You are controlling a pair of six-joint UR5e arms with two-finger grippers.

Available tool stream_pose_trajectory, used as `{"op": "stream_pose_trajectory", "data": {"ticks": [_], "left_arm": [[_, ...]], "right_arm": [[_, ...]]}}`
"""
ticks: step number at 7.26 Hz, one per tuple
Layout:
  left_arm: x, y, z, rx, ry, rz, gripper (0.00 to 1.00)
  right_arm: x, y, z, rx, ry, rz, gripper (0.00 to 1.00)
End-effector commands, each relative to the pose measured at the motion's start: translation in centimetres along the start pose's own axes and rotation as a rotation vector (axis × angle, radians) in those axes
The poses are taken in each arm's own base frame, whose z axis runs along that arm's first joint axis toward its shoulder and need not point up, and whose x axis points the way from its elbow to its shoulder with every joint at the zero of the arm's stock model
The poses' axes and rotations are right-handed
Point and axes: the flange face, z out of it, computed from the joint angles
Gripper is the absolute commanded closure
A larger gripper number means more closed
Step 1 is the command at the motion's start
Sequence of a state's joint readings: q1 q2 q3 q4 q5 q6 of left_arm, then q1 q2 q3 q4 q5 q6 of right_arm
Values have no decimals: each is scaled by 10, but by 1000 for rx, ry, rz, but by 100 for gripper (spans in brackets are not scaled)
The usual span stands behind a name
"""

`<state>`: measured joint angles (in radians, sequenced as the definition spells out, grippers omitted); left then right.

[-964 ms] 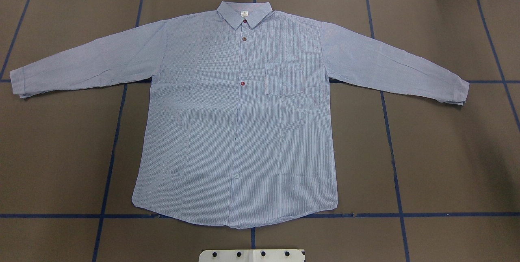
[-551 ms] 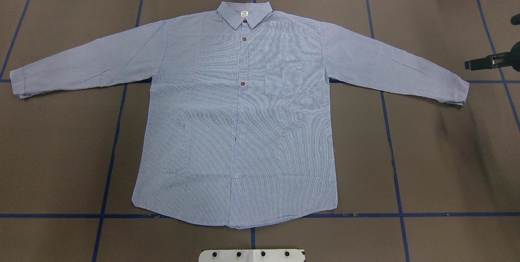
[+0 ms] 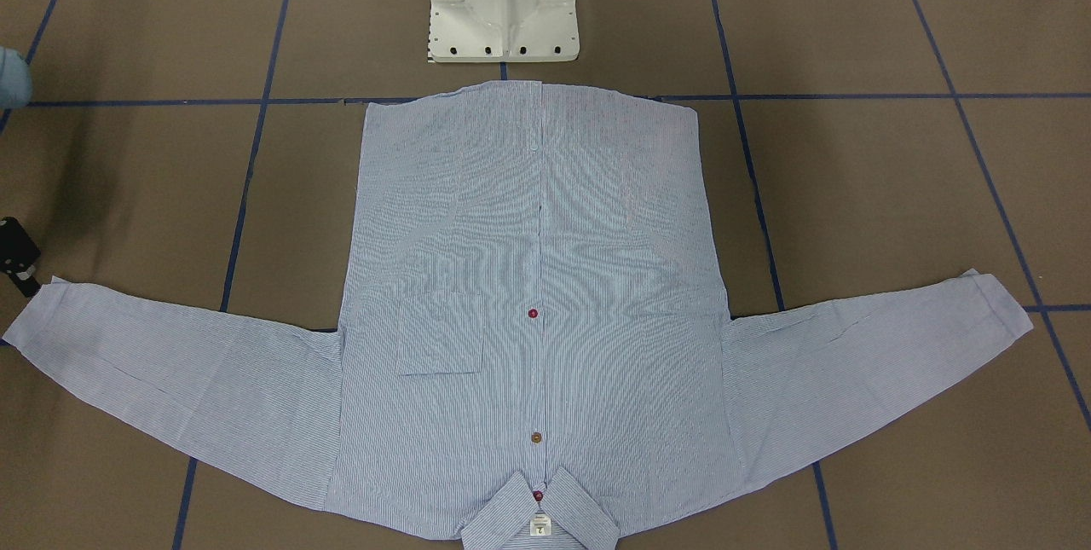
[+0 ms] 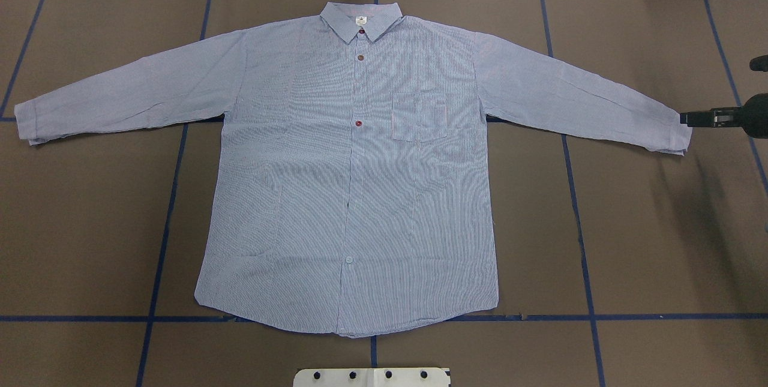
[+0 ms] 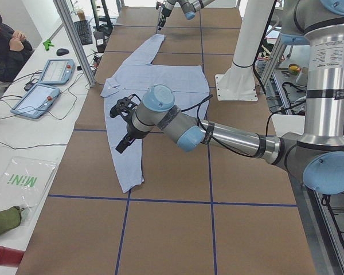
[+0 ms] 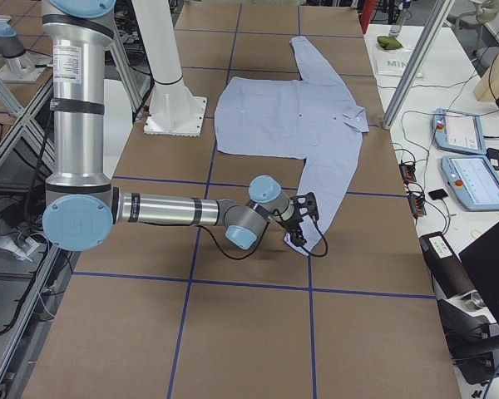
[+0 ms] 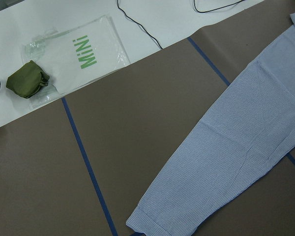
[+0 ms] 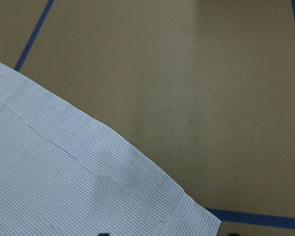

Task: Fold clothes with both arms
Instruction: 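Lower the right gripper to the cuff of the sleeve nearest it and grasp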

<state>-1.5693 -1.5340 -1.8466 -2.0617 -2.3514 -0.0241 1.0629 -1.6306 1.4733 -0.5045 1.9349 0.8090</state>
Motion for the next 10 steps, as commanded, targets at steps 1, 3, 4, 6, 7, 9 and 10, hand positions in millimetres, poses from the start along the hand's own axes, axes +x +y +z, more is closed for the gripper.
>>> {"op": "stream_pose_trajectory", "data": {"ticks": [1,3,4,6,7,9,10], "left_arm": [[0,1,1,-2,2,1,0],[-1,3,1,-4,3,0,0],[-1,3,1,-4,3,2,0],[-1,3,1,-4,3,2,0],[0,2,1,-3,3,3,0],[0,2,1,-3,3,3,0],[0,2,1,-3,3,1,0]], "right_arm": [[-4,24,11,3,32,-10,19],[-10,46,22,-1,66,-25,22],[-13,53,25,9,69,-25,26],[-9,59,31,3,83,-27,42],[-9,61,33,0,87,-29,42],[-13,60,35,1,81,-33,52],[-14,59,35,2,80,-33,94]]}}
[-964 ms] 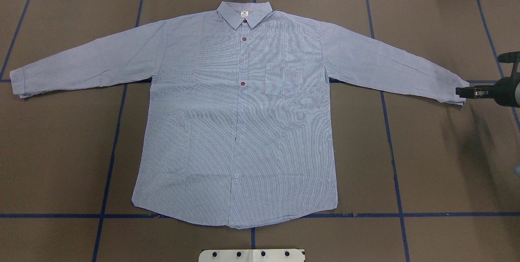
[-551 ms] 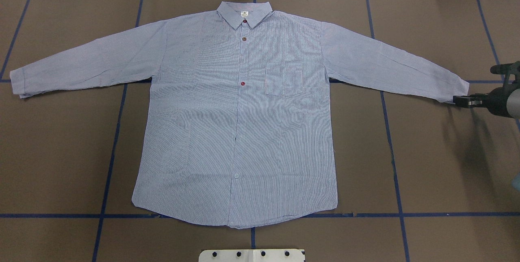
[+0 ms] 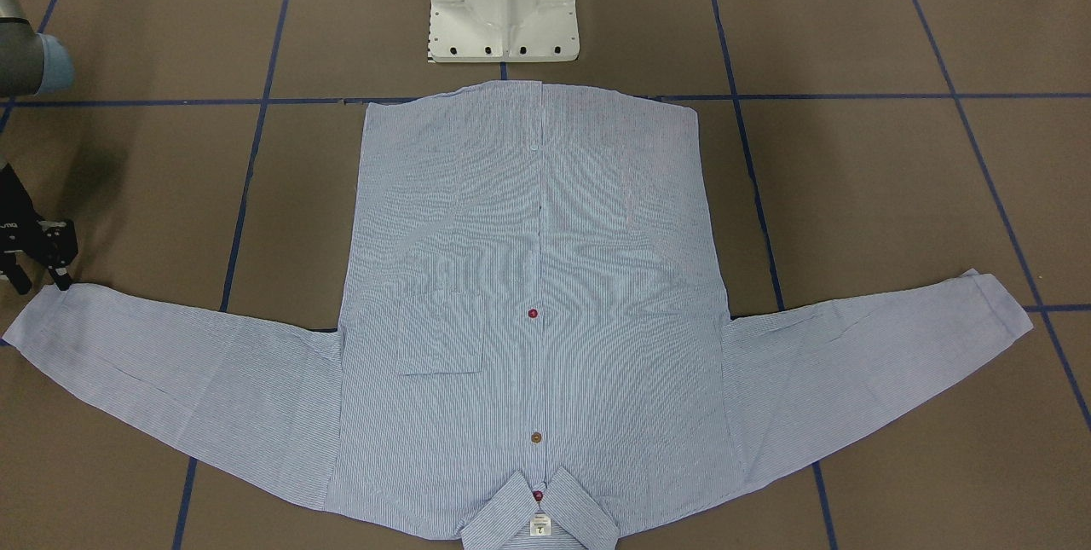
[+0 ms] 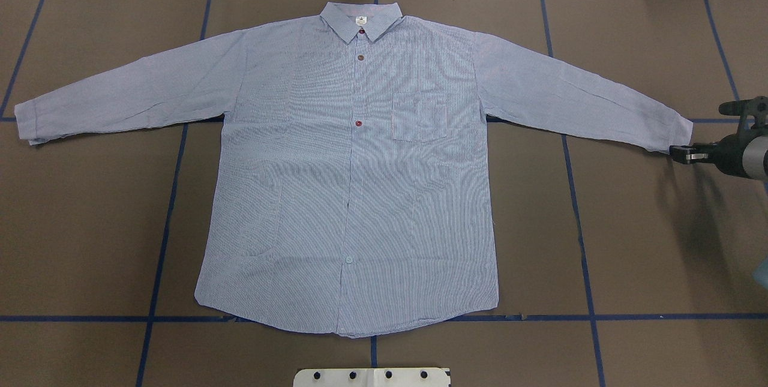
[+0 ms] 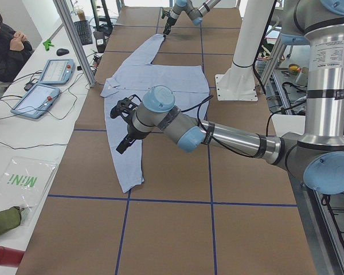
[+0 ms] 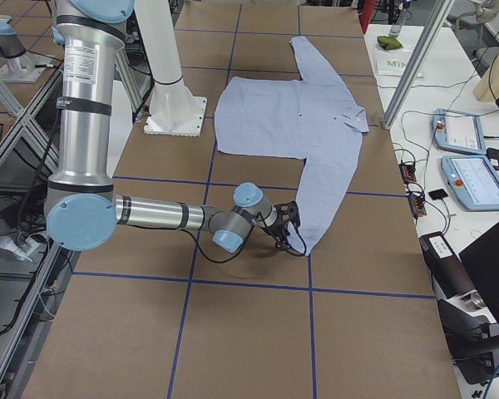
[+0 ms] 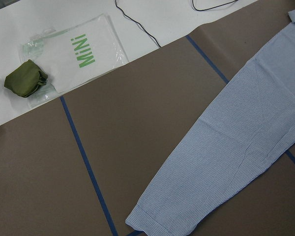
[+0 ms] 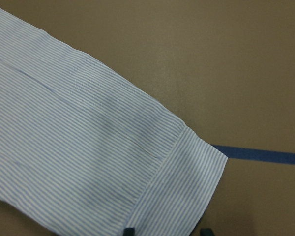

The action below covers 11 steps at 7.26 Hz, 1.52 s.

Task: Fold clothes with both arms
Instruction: 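Lower the right gripper to the cuff of the sleeve nearest it and grasp, then carry the grasped sleeve across the shirt toward the collar with the right gripper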

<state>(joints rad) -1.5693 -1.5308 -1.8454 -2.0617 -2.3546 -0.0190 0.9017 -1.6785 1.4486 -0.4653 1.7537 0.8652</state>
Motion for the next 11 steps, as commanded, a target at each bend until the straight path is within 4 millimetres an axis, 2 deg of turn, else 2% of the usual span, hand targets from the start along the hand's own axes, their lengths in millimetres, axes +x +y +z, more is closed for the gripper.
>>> {"op": "stream_pose_trajectory", "data": {"ticks": [1,4,5,6,7,8,9,10,11], "left_arm": [[0,0,0,0,0,-1,0],[1,0,0,1,0,0,0],[0,0,0,0,0,1,0],[1,0,-1,1,0,2,0],[1,0,-1,1,0,0,0],[1,0,-1,2,0,1,0],[2,-2,-2,4,0,4,0],[1,-1,-1,2,0,1,0],[1,-1,-1,2,-1,0,0]], "right_arm": [[-4,-3,0,4,-6,-2,100],[-20,-16,-11,26,-40,-8,100],[-30,-35,-29,47,-48,4,100],[-61,-65,-50,38,-39,16,100],[-113,-107,-68,36,-35,18,100],[-158,-144,-70,32,-29,21,100],[-230,-173,-66,24,-70,31,100],[-303,-193,-68,21,-111,42,100],[-367,-201,-80,55,-157,38,100]]}}
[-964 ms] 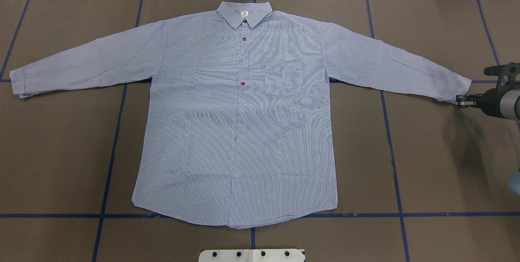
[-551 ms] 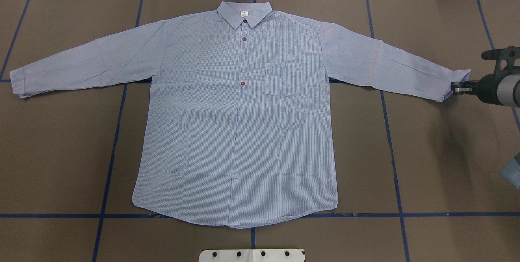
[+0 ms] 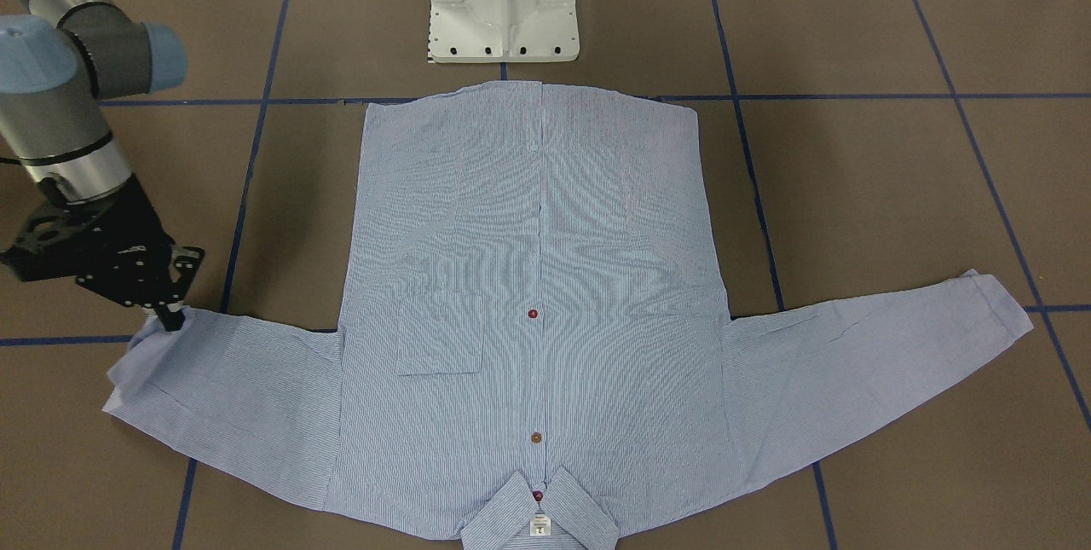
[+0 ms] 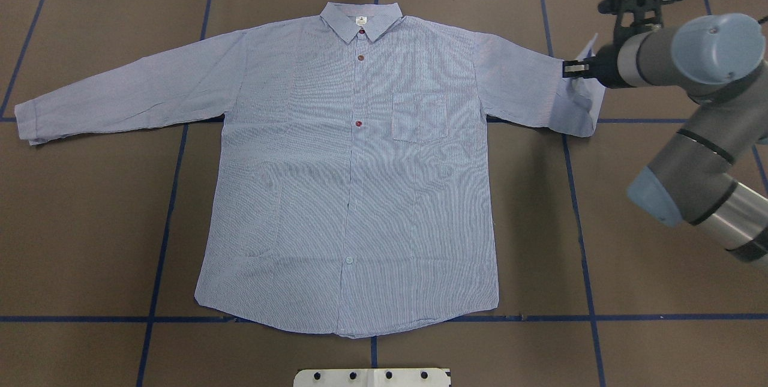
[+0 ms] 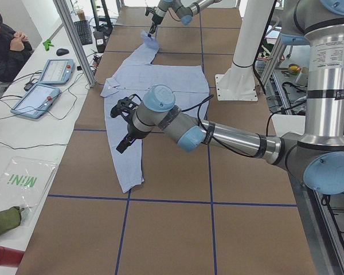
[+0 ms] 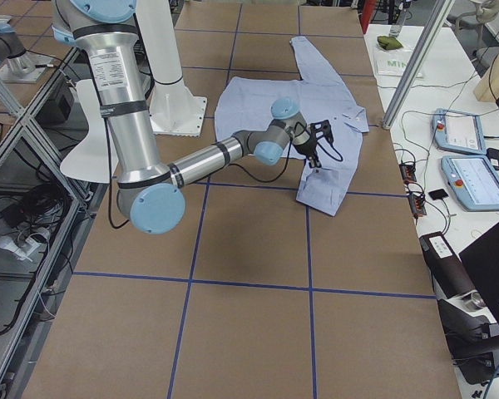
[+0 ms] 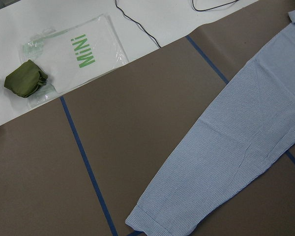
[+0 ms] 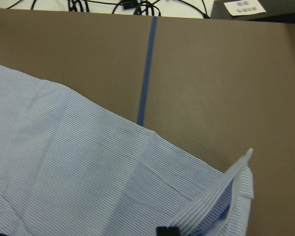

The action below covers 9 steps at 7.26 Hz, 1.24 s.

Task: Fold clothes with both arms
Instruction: 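Carry the grasped sleeve across the shirt toward the collar with the right gripper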

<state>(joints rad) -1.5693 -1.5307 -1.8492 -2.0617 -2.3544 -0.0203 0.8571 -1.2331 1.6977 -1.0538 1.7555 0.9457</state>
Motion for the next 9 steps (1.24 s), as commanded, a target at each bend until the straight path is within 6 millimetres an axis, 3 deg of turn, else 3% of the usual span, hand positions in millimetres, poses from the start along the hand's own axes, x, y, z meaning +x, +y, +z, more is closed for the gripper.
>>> {"op": "stream_pose_trajectory", "data": {"ticks": [1,2,4,5,7,9], "left_arm": [[-1,0,1,-1,-1,-1,0],[-1,0,1,-1,-1,-3,0],[-1,1,1,-2,-1,-2,0],[-1,0,1,-1,-1,-1,0],[-1,1,1,-3,0,-2,0],[-1,1,1,-3,0,-2,0]], "right_arm": [[-151,-26,-16,91,-113,50,100],[-219,-28,-23,157,-152,79,100],[-349,-25,-17,253,-166,73,100],[-391,-15,-7,264,-192,66,100],[-414,16,22,276,-180,53,100],[-421,30,27,258,-178,42,100]]}}
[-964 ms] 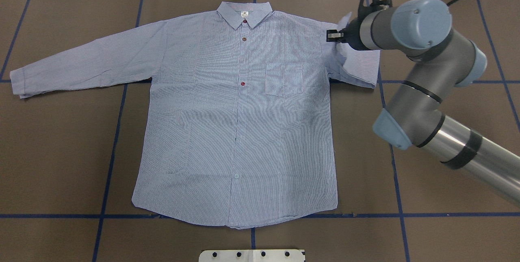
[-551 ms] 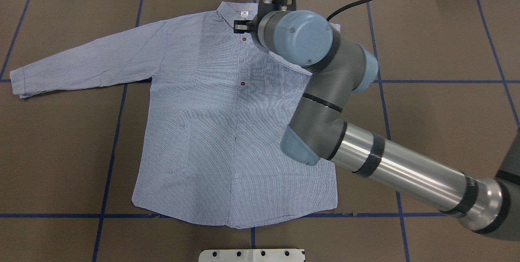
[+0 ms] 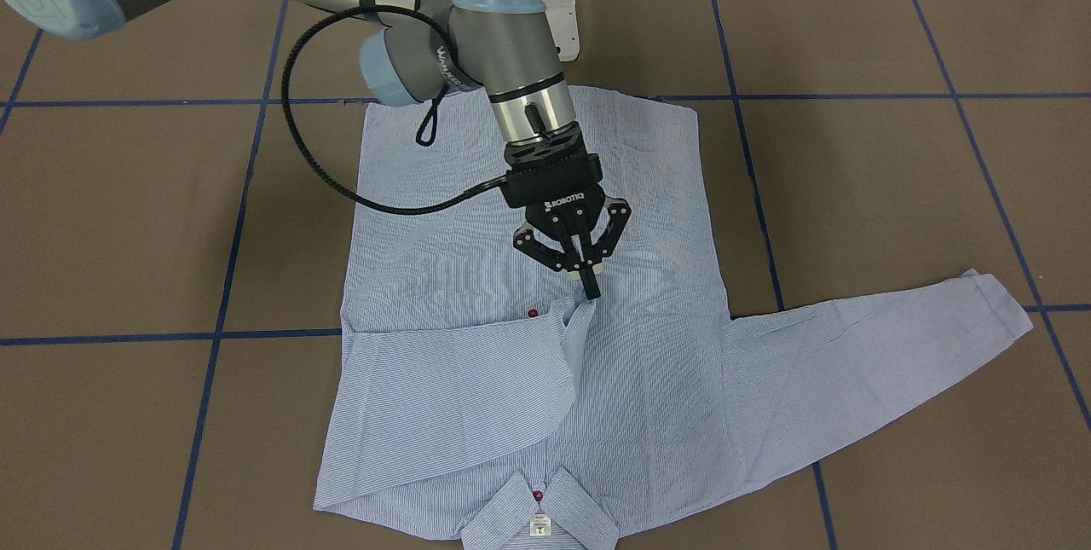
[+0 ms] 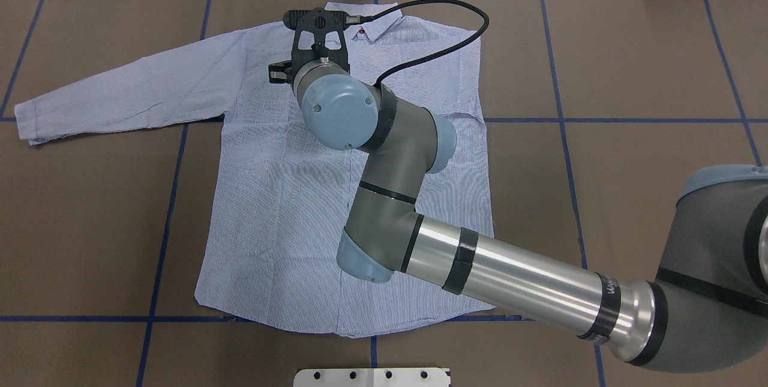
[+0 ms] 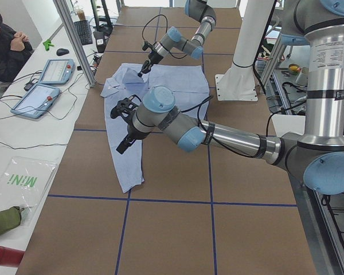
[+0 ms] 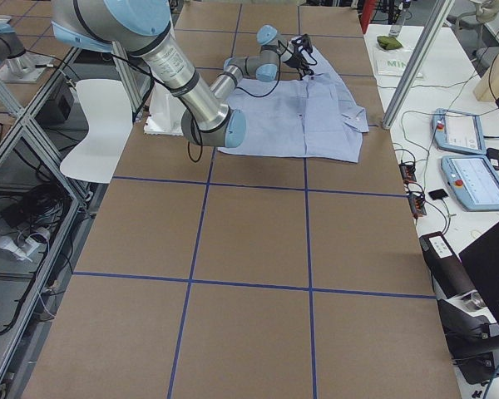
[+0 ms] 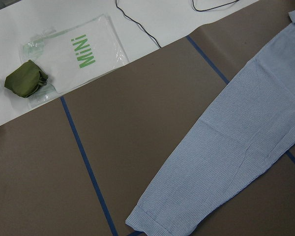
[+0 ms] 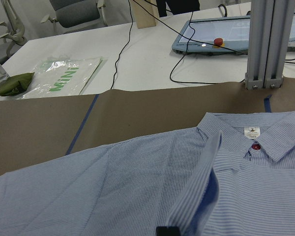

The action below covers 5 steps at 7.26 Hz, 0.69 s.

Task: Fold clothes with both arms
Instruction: 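Carry the grasped sleeve across the shirt toward the collar with the right gripper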

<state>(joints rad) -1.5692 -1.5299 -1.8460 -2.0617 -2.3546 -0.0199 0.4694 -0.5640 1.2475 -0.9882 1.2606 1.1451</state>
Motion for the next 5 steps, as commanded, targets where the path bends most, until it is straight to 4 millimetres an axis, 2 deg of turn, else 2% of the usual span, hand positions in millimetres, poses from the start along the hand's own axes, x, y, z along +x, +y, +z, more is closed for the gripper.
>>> {"op": "stream_pose_trajectory", "data": {"ticks": [1,2,3,4,5], "left_arm": [[0,0,0,-1,-1,-2,0],[-2,1,2,-3,-2,-8,0],[-2,1,2,-3,0,-9,0],[-2,1,2,-3,0,-9,0],[-5,3,5,-9,1,-16,0]], "right_arm": [[-9,15,3,-17,-1,5,71],[-14,20,10,-38,29,20,1],[-39,8,9,-89,122,15,1],[-66,-10,-3,-134,183,14,1],[-62,-29,-4,-189,225,28,0]]}}
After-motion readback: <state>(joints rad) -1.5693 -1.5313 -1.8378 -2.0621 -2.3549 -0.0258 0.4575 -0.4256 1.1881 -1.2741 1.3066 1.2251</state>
